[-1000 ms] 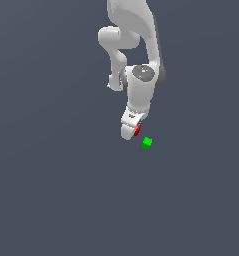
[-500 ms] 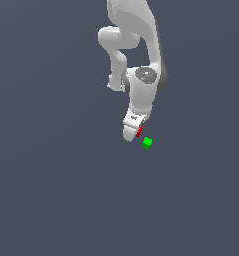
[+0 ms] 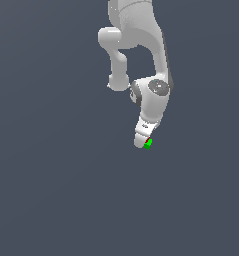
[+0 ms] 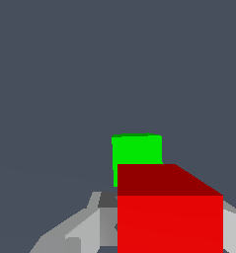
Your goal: Stack the red cube on top of the green cube.
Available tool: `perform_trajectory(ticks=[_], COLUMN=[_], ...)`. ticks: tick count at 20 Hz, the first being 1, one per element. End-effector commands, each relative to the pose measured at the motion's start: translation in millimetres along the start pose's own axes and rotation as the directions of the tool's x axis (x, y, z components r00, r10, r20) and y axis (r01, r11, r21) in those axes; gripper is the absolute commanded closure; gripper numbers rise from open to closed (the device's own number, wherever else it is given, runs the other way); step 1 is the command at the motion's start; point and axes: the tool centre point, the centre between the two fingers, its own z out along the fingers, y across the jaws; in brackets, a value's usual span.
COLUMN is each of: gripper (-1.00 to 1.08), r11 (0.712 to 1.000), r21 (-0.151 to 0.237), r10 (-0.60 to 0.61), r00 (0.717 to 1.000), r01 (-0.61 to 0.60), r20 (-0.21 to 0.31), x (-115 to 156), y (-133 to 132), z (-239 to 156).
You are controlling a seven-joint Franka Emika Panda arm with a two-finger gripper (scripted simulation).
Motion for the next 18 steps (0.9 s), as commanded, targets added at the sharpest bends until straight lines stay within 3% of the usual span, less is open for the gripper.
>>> perform_trajectory(ticks=[1, 8, 9, 18], gripper=[1.08, 1.08, -0.92, -0.92], r11=[1.0, 1.0, 1.0, 1.0], r21=[-0.001, -0.001, -0.001, -0.001], r10=[0.001, 0.001, 0.001, 0.001], r00=[1.0, 1.0, 1.0, 1.0], r01=[-0.001, -0.001, -0.001, -0.001], r20=[0.0, 0.0, 0.0, 0.0], x=[9.6, 18.3, 18.3, 18.3], y=[-2.2, -3.7, -3.7, -3.7], z=[7.5, 13.6, 13.6, 13.6])
